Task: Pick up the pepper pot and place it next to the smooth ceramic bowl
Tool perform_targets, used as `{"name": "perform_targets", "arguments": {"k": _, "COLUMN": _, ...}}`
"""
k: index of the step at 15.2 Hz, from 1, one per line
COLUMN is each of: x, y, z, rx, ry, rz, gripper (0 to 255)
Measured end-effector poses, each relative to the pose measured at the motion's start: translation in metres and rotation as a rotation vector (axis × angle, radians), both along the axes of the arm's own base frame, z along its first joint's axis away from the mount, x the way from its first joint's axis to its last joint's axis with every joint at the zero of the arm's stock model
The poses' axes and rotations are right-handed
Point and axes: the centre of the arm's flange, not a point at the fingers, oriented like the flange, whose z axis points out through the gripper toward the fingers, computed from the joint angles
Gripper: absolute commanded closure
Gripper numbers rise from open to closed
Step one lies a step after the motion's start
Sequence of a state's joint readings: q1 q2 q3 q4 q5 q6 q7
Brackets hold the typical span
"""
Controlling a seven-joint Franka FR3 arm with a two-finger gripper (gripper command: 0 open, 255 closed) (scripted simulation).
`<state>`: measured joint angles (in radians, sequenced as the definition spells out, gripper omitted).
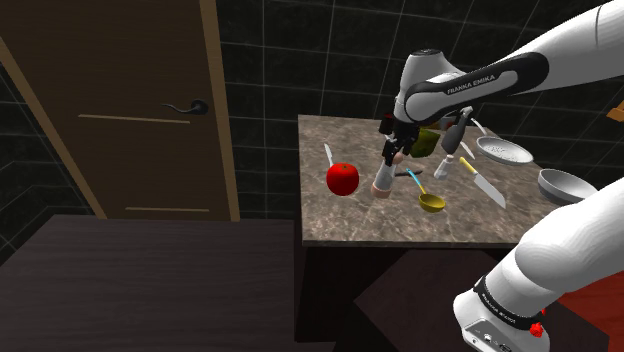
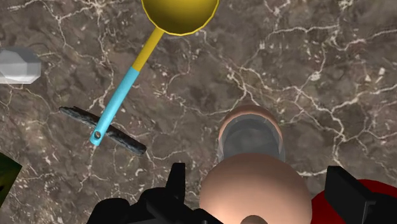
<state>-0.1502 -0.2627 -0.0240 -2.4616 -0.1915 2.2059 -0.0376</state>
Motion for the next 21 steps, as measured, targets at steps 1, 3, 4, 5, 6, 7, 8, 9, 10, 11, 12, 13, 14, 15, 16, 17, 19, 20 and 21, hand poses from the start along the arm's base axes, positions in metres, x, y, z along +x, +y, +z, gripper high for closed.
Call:
{"name": "perform_targets", "arguments": {"k": 1, "x": 0.000, "y": 0.000, "z": 0.000, "rx": 0.000, "ry": 0.000, "rz": 0.000, "gripper": 0}}
{"name": "perform_targets", "arguments": {"k": 3, "x": 0.000, "y": 0.000, "z": 0.000, "rx": 0.000, "ry": 0.000, "rz": 0.000, "gripper": 255}}
{"name": "perform_targets", "arguments": {"k": 4, "x": 0.000, "y": 0.000, "z": 0.000, "rx": 0.000, "ry": -0.001, "rz": 0.000, "gripper": 255}}
{"name": "perform_targets", "arguments": {"k": 5, "x": 0.000, "y": 0.000, "z": 0.000, "rx": 0.000, "ry": -0.001, "rz": 0.000, "gripper": 255}}
{"name": "perform_targets", "arguments": {"k": 6, "x": 0.000, "y": 0.000, "z": 0.000, "rx": 0.000, "ry": -0.001, "rz": 0.000, "gripper": 255}}
{"name": "perform_targets", "arguments": {"k": 7, "x": 0.000, "y": 0.000, "z": 0.000, "rx": 0.000, "ry": -0.001, "rz": 0.000, "gripper": 255}}
{"name": "perform_targets", "arguments": {"k": 8, "x": 0.000, "y": 0.000, "z": 0.000, "rx": 0.000, "ry": -0.001, "rz": 0.000, "gripper": 255}}
{"name": "perform_targets", "arguments": {"k": 9, "x": 0.000, "y": 0.000, "z": 0.000, "rx": 0.000, "ry": -0.001, "rz": 0.000, "gripper": 255}}
{"name": "perform_targets", "arguments": {"k": 10, "x": 0.000, "y": 0.000, "z": 0.000, "rx": 0.000, "ry": -0.001, "rz": 0.000, "gripper": 255}}
{"name": "perform_targets", "arguments": {"k": 11, "x": 0.000, "y": 0.000, "z": 0.000, "rx": 0.000, "ry": -0.001, "rz": 0.000, "gripper": 255}}
{"name": "perform_targets", "arguments": {"k": 12, "x": 0.000, "y": 0.000, "z": 0.000, "rx": 0.000, "ry": -0.001, "rz": 0.000, "gripper": 255}}
{"name": "perform_targets", "arguments": {"k": 13, "x": 0.000, "y": 0.000, "z": 0.000, "rx": 0.000, "ry": -0.001, "rz": 0.000, "gripper": 255}}
{"name": "perform_targets", "arguments": {"k": 14, "x": 0.000, "y": 0.000, "z": 0.003, "rx": 0.000, "ry": -0.001, "rz": 0.000, "gripper": 255}}
{"name": "perform_targets", "arguments": {"k": 15, "x": 0.000, "y": 0.001, "z": 0.007, "rx": 0.000, "ry": 0.000, "rz": 0.000, "gripper": 255}}
{"name": "perform_targets", "arguments": {"k": 16, "x": 0.000, "y": 0.000, "z": 0.012, "rx": 0.000, "ry": 0.000, "rz": 0.000, "gripper": 255}}
{"name": "perform_targets", "arguments": {"k": 17, "x": 0.000, "y": 0.000, "z": 0.017, "rx": 0.000, "ry": 0.000, "rz": 0.000, "gripper": 255}}
{"name": "perform_targets", "arguments": {"k": 19, "x": 0.000, "y": 0.000, "z": 0.026, "rx": 0.000, "ry": 0.000, "rz": 0.000, "gripper": 255}}
{"name": "perform_targets", "arguments": {"k": 20, "x": 0.000, "y": -0.001, "z": 0.031, "rx": 0.000, "ry": 0.000, "rz": 0.000, "gripper": 255}}
{"name": "perform_targets", "arguments": {"k": 21, "x": 0.000, "y": -0.001, "z": 0.036, "rx": 0.000, "ry": 0.000, "rz": 0.000, "gripper": 255}}
